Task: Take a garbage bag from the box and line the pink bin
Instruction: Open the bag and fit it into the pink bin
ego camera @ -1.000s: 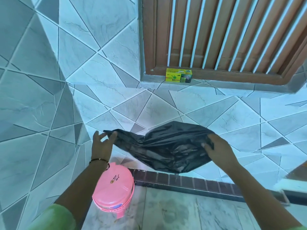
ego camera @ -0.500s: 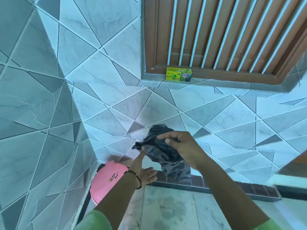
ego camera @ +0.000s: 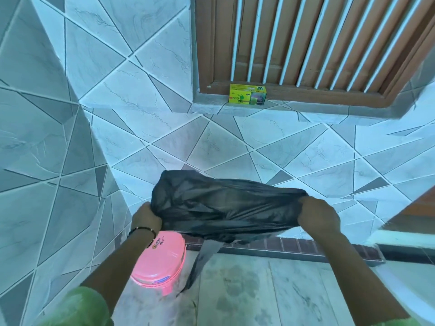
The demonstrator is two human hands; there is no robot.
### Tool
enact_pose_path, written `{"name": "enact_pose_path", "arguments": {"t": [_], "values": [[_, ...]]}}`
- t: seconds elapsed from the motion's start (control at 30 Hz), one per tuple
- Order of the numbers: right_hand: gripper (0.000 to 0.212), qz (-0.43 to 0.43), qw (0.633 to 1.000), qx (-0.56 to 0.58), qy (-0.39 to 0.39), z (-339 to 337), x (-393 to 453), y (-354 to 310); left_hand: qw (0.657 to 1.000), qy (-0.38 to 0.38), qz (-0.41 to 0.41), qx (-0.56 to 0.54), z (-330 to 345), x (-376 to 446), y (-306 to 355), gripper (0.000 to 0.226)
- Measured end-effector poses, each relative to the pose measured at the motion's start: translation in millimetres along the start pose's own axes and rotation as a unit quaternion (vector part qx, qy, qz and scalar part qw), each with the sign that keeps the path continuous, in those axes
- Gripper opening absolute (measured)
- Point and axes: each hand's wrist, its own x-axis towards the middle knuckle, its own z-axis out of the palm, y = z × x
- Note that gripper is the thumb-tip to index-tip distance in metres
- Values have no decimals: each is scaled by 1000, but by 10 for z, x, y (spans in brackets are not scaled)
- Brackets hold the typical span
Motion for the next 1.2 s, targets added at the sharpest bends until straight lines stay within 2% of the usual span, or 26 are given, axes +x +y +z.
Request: {"name": "enact_pose_path", "arguments": {"t": [0.1,0.2,0.3,0.4,0.47,0.53,0.57,0.63,0.7,0.77,0.87,0.93,1.03,1.07,1.13,1.17,1.2], "values": [[46,-40,999,2,-20,80,24,49,999,-13,52,-9,-142,1,-76,32],[47,-135,983,112,-53,202,30,-92,974,3,226,-14,-169,-8,-37,35],[49,-147,963,216,-61,258,42,-315,919,-76,387,8,-138,-2,41,53],[43,-127,958,250,-56,255,137,-417,900,-110,416,63,-125,54,60,59],[42,-111,975,188,-46,246,234,-369,892,-114,424,103,-163,136,-11,43],[38,-100,994,35,-26,247,330,-235,862,-111,455,193,-228,217,-141,13],[34,-88,995,-35,-23,236,359,-163,850,-101,466,222,-245,268,-238,7],[31,-59,992,-104,-39,240,424,-26,849,-92,472,219,-282,339,-395,16],[32,-47,987,-138,-70,281,481,72,865,-75,460,186,-307,386,-412,26],[37,-59,980,-156,-104,331,517,116,874,-69,456,154,-289,392,-374,32],[41,-117,972,-149,-142,409,557,122,861,-73,476,163,-187,465,-373,54],[38,-147,969,-116,-161,432,576,133,872,-76,449,179,-146,503,-356,65],[36,-159,968,-78,-176,447,579,145,925,-95,242,278,-121,582,-330,65],[37,-164,969,-58,-177,448,577,136,942,-82,187,266,-109,597,-320,62],[36,-168,972,-17,-161,458,551,75,989,-36,96,104,-84,595,-263,53],[36,-164,976,10,-145,465,538,29,999,-11,45,-6,-58,587,-220,51],[39,-152,979,47,-127,488,530,-21,994,15,4,-106,-23,553,-159,49]]}}
